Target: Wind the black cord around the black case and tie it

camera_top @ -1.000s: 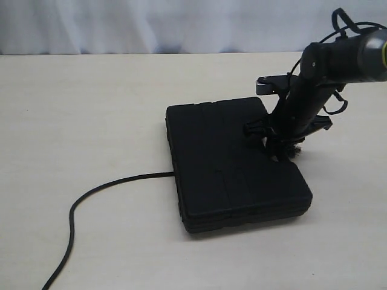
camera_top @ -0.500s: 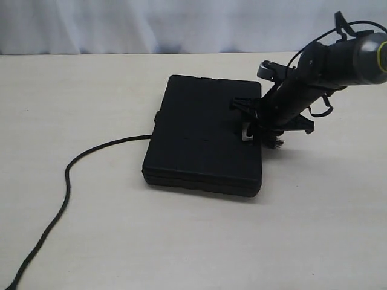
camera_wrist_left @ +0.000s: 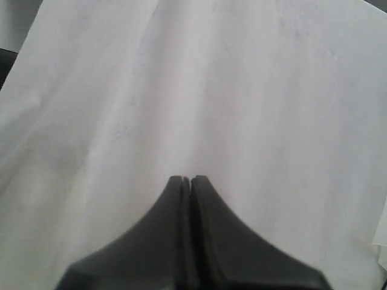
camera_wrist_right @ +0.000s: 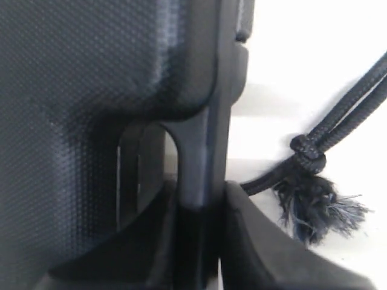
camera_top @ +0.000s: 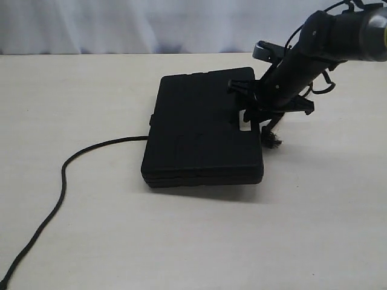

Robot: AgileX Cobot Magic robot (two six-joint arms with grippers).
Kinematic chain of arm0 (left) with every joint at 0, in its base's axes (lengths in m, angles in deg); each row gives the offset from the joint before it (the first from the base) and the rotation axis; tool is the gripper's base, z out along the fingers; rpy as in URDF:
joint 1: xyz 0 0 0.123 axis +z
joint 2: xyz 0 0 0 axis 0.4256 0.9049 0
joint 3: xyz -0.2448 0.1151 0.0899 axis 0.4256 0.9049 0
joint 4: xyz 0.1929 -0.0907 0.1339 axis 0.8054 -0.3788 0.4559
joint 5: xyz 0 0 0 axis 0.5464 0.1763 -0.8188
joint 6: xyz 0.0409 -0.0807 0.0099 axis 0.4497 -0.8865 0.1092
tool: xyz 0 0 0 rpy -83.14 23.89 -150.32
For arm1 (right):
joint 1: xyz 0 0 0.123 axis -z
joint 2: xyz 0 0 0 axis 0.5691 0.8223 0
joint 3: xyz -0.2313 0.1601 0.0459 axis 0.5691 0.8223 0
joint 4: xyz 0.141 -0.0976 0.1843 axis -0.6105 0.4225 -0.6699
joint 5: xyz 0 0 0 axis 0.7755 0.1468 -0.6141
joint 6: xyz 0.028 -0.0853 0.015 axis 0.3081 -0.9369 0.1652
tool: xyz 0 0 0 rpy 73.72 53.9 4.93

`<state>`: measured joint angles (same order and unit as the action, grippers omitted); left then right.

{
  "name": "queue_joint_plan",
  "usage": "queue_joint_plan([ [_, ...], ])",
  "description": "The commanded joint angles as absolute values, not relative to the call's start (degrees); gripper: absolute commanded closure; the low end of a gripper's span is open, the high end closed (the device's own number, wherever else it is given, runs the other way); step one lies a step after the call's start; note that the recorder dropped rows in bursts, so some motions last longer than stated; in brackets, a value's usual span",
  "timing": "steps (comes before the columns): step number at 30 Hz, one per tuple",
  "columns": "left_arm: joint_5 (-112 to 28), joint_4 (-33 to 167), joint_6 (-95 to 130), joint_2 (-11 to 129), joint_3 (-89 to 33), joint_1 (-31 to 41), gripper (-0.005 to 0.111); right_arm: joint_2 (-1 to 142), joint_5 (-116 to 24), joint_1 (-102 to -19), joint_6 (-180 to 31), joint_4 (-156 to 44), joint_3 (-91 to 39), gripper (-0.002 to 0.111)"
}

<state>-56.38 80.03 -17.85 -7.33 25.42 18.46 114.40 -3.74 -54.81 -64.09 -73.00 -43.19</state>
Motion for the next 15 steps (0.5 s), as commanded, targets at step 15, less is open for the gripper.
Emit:
queue_joint_plan([
  [15, -34.7, 93.0, -14.7, 52.7, -7.5, 12.3, 0.107, 104.4, -4.3, -54.8, -64.7, -74.8, -44.1, 0.104],
])
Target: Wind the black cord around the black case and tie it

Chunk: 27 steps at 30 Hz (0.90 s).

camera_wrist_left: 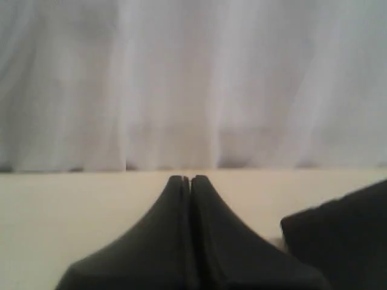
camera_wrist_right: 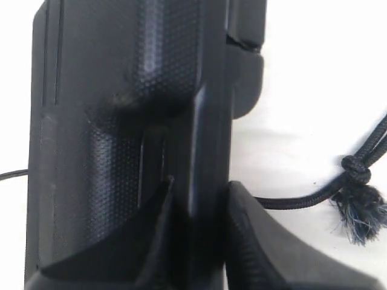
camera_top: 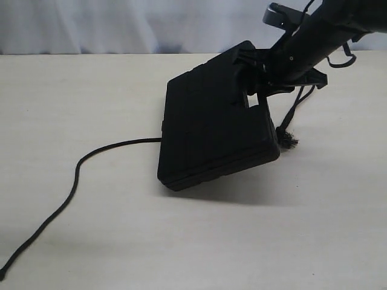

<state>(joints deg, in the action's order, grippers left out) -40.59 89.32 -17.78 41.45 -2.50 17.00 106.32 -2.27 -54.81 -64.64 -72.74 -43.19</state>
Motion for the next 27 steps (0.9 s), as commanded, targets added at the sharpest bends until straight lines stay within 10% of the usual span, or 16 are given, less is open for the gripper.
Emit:
queue_joint_plan([
  [1, -33.1, 93.8, -13.3, 54.9, -8.7, 10.7, 0.107, 104.3, -4.2, -54.8, -64.7, -74.8, -44.1, 0.104],
  [17, -29.5, 93.3, -1.7, 68.4, -16.7, -7.2, 0.106, 104.3, -3.2, -54.8, -65.8, -75.0, -44.1, 0.104],
  [27, -24.2, 93.3, 5.4, 68.4, -16.7, -14.0, 0.052, 104.3, -4.1, -54.8, -66.9, -80.4, -44.1, 0.104],
])
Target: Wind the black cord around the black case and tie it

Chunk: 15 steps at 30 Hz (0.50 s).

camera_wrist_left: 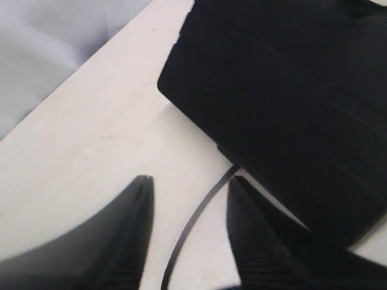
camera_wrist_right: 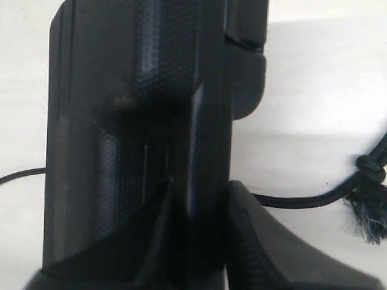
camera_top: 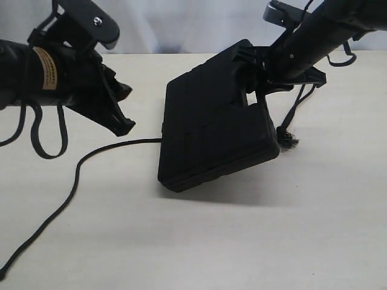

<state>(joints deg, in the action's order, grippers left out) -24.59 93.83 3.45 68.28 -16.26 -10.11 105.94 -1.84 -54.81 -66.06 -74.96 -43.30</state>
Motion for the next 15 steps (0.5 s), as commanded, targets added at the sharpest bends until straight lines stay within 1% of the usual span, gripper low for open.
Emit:
queue_joint_plan([
  [1, -24.2, 93.3, 6.2, 68.4, -16.7, -15.0, 0.049, 104.3, -4.1, -54.8, -67.2, -81.1, -44.1, 0.104],
  [3, -23.6, 93.3, 8.4, 68.4, -16.7, -17.5, 0.047, 104.3, -4.1, -54.8, -68.3, -82.9, -44.1, 0.104],
  [6, -22.1, 93.4, 11.4, 69.3, -16.7, -20.3, 0.047, 104.3, -4.1, -54.8, -70.1, -86.0, -44.1, 0.104],
  [15, -21.0, 92.8, 13.3, 75.8, -16.7, -21.4, 0.047, 104.3, -4.1, -54.8, -71.4, -88.2, -44.1, 0.104],
])
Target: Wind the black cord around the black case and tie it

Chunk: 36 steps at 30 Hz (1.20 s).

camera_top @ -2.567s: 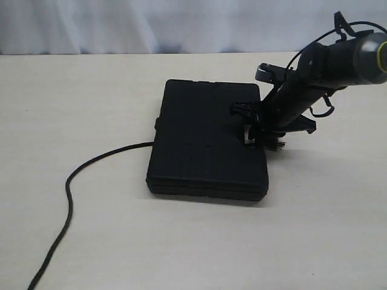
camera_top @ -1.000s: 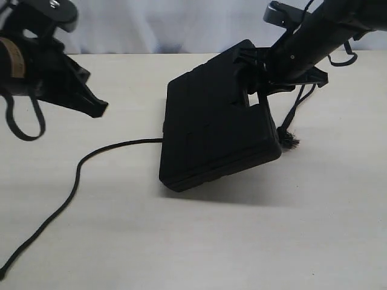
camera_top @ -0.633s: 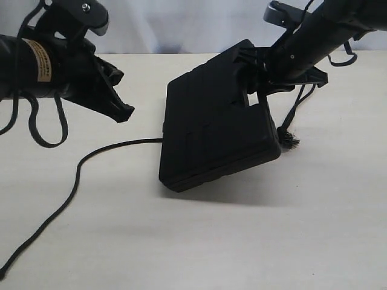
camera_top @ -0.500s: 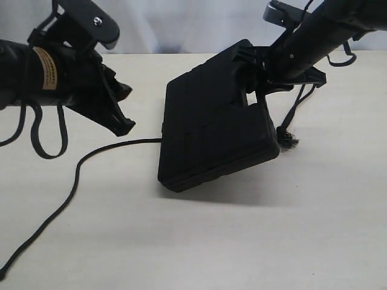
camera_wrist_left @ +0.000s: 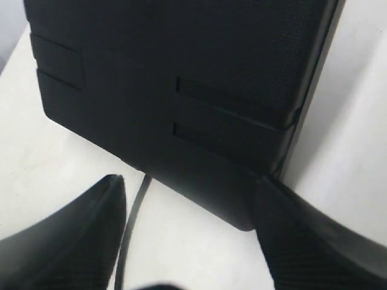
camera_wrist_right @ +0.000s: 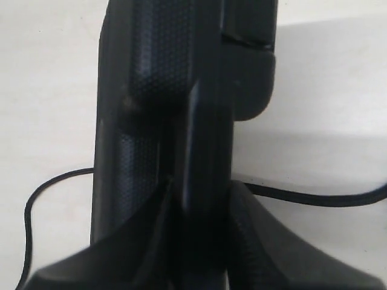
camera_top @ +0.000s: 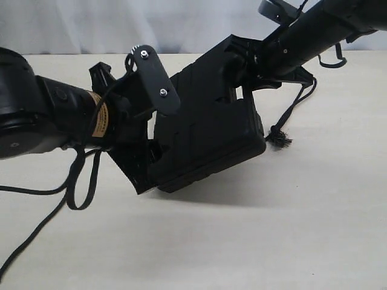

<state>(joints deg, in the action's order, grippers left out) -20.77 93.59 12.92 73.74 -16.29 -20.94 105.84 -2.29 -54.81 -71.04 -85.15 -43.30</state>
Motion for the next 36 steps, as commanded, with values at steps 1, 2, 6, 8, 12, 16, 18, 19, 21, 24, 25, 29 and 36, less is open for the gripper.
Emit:
queue_joint_plan([
  [1, -21.0, 92.8, 13.3, 75.9, -16.7, -21.4, 0.047, 104.3, -4.1, -54.8, -71.4, -88.2, -44.1, 0.104],
  [2, -21.0, 92.8, 13.3, 76.0, -16.7, -21.4, 0.047, 104.3, -4.1, -54.8, -71.4, -88.2, -44.1, 0.104],
  [6, -21.1, 92.8, 13.3, 76.0, -16.7, -21.4, 0.047, 104.3, -4.1, -54.8, -71.4, -87.9, -44.1, 0.104],
  [8, -21.1, 92.8, 13.3, 76.0, -16.7, -21.4, 0.047, 104.3, -4.1, -54.8, -71.6, -87.9, -44.1, 0.104],
  [12, -20.8, 93.0, 13.3, 76.0, -16.7, -21.4, 0.032, 104.3, -4.1, -54.8, -71.6, -87.9, -44.1, 0.104],
  [16, -20.7, 91.4, 13.3, 76.0, -16.7, -21.4, 0.012, 104.3, -4.1, -54.8, -71.6, -87.9, -44.1, 0.104],
  [18, -21.3, 89.7, 13.3, 76.0, -16.7, -21.4, 0.011, 104.3, -4.1, -54.8, -71.6, -87.9, -44.1, 0.104],
  [19, -21.4, 89.6, 13.3, 76.0, -16.7, -21.4, 0.011, 104.3, -4.1, -54.8, -71.6, -87.9, -44.1, 0.104],
  [21, -21.4, 89.6, 13.3, 76.0, -16.7, -21.4, 0.011, 104.3, -4.1, -54.8, -71.6, -87.9, -44.1, 0.104],
  [24, -21.4, 89.7, 13.3, 76.0, -16.7, -21.4, 0.011, 104.3, -4.1, -54.8, -71.6, -87.9, -44.1, 0.104],
  [25, -21.4, 89.7, 13.3, 76.2, -16.7, -21.5, 0.011, 104.3, -4.1, -54.8, -71.6, -87.9, -44.1, 0.104],
  [29, -22.2, 89.7, 13.3, 78.1, -16.7, -21.5, 0.011, 104.3, -4.1, -54.8, -71.6, -87.9, -44.1, 0.104],
  [36, -23.3, 89.6, 12.8, 81.9, -16.7, -21.5, 0.011, 104.3, -4.9, -54.8, -71.6, -87.9, -44.1, 0.104],
])
